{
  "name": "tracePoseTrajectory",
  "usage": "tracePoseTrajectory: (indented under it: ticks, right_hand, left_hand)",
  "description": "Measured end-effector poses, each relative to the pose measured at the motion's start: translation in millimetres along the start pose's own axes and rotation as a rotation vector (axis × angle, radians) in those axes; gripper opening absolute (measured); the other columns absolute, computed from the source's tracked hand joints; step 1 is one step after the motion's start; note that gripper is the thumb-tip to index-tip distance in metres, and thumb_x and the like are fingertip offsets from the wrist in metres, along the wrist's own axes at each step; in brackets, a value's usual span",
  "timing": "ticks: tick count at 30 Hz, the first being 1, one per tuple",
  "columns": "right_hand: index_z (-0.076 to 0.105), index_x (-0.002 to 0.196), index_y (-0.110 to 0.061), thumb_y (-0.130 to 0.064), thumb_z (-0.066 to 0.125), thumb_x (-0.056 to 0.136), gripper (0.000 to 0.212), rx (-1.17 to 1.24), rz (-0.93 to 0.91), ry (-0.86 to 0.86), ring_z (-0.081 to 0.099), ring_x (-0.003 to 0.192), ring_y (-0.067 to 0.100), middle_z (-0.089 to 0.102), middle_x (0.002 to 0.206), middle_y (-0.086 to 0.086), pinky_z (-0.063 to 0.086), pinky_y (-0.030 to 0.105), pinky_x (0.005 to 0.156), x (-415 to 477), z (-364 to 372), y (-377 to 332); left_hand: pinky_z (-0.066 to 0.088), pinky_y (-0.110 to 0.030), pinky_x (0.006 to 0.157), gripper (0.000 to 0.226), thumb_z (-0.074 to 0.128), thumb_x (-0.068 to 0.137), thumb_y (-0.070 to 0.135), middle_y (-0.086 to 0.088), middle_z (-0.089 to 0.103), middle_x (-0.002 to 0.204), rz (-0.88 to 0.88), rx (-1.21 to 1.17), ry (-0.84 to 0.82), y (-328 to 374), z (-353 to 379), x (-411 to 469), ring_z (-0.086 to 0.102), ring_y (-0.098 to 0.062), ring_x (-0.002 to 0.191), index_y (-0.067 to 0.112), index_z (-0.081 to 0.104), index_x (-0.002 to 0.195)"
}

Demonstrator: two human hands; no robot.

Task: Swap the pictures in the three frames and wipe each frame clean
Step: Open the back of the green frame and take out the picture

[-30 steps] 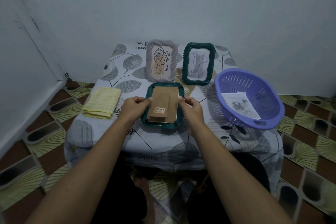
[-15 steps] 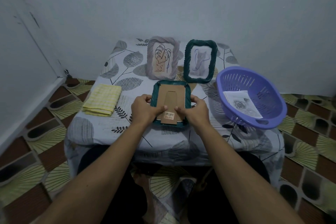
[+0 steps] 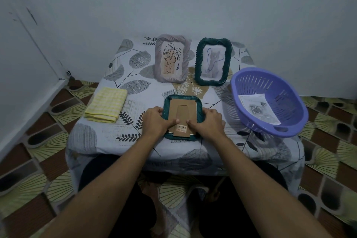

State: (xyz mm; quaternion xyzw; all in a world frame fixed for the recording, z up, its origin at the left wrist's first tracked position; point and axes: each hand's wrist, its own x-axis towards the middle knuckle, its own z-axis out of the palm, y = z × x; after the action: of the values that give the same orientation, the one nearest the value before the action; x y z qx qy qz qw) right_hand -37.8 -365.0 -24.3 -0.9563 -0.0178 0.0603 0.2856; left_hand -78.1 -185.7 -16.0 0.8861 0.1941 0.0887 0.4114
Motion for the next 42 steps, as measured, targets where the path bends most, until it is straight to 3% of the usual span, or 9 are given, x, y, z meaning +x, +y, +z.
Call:
tracePoseTrajectory:
  ticks: [6, 9, 12, 18, 23, 28, 33, 37, 42]
  right_hand:
    - [0.044, 0.140, -0.016, -0.072, 0.064, 0.078, 0.086, -0.080, -0.142, 0.073, 0.039, 0.130, 0.028, 0.046, 0.138, 0.008, 0.030, 0.041, 0.105, 5, -1, 11]
    - [0.021, 0.157, -0.025, -0.071, 0.054, 0.086, 0.091, -0.141, -0.279, 0.039, 0.019, 0.150, 0.026, 0.020, 0.163, 0.007, 0.019, 0.046, 0.117, 8, 0, 16]
    - [0.009, 0.158, -0.040, -0.070, 0.039, 0.094, 0.077, -0.256, -0.348, -0.082, -0.001, 0.154, 0.026, -0.005, 0.168, 0.003, 0.005, 0.049, 0.122, 14, 0, 19]
    - [0.007, 0.156, -0.048, -0.072, 0.024, 0.096, 0.067, -0.385, -0.359, -0.124, 0.002, 0.154, 0.025, -0.008, 0.168, 0.001, 0.002, 0.052, 0.123, 21, 5, 24]
    - [0.008, 0.156, -0.048, -0.072, 0.023, 0.095, 0.068, -0.381, -0.365, -0.107, 0.002, 0.154, 0.024, -0.006, 0.168, 0.000, 0.002, 0.052, 0.123, 22, 6, 25]
    - [0.010, 0.156, -0.047, -0.071, 0.025, 0.096, 0.067, -0.370, -0.366, -0.101, 0.002, 0.154, 0.023, -0.005, 0.168, -0.001, 0.003, 0.052, 0.123, 22, 5, 25]
    - [0.010, 0.156, -0.048, -0.073, 0.024, 0.094, 0.068, -0.369, -0.368, -0.096, 0.003, 0.154, 0.024, -0.004, 0.168, -0.001, 0.004, 0.053, 0.123, 23, 7, 26]
    - [0.009, 0.156, -0.048, -0.073, 0.023, 0.095, 0.067, -0.366, -0.369, -0.100, 0.002, 0.154, 0.024, -0.005, 0.168, 0.000, 0.003, 0.053, 0.123, 23, 7, 26]
    - [0.010, 0.156, -0.048, -0.073, 0.024, 0.095, 0.067, -0.356, -0.364, -0.108, 0.001, 0.154, 0.023, -0.004, 0.168, 0.000, 0.001, 0.052, 0.123, 23, 6, 25]
  left_hand:
    - [0.045, -0.023, 0.073, 0.065, 0.093, 0.063, 0.037, -0.009, 0.072, 0.110, -0.001, 0.000, -0.012, -5, 1, 3, 0.060, -0.013, 0.087, 0.003, 0.068, 0.113]
    - [0.050, -0.027, 0.077, 0.071, 0.093, 0.061, 0.042, -0.010, 0.069, 0.113, 0.007, 0.016, -0.027, -8, 2, 6, 0.063, -0.019, 0.096, 0.003, 0.066, 0.115]
    - [0.052, -0.032, 0.085, 0.084, 0.093, 0.057, 0.049, -0.012, 0.063, 0.120, -0.015, 0.056, -0.060, -11, 1, 13, 0.061, -0.023, 0.107, 0.003, 0.062, 0.120]
    - [0.044, -0.033, 0.100, 0.111, 0.095, 0.056, 0.045, -0.013, 0.050, 0.139, -0.038, 0.039, -0.128, -8, -2, 26, 0.052, -0.025, 0.126, 0.007, 0.040, 0.146]
    - [0.044, -0.030, 0.092, 0.077, 0.081, 0.078, 0.045, -0.009, 0.056, 0.134, 0.025, -0.091, -0.080, 2, 3, 44, 0.056, -0.022, 0.117, 0.012, 0.049, 0.140]
    - [0.038, -0.021, 0.094, 0.034, 0.058, 0.099, 0.025, -0.009, 0.067, 0.127, 0.114, 0.040, -0.048, 5, 8, 73, 0.062, -0.022, 0.113, 0.010, 0.065, 0.129]
    - [0.040, -0.018, 0.086, 0.023, 0.066, 0.095, 0.022, -0.005, 0.073, 0.113, 0.111, 0.034, -0.031, -1, 14, 87, 0.061, -0.012, 0.090, 0.014, 0.074, 0.115]
    - [0.046, -0.024, 0.088, 0.020, 0.070, 0.091, 0.027, -0.002, 0.074, 0.109, 0.089, 0.023, -0.008, -3, 18, 91, 0.066, -0.017, 0.098, 0.018, 0.076, 0.108]
    - [0.045, -0.022, 0.088, 0.026, 0.076, 0.087, 0.029, -0.001, 0.075, 0.108, 0.089, 0.005, -0.045, -8, 16, 94, 0.062, -0.009, 0.090, 0.017, 0.076, 0.110]
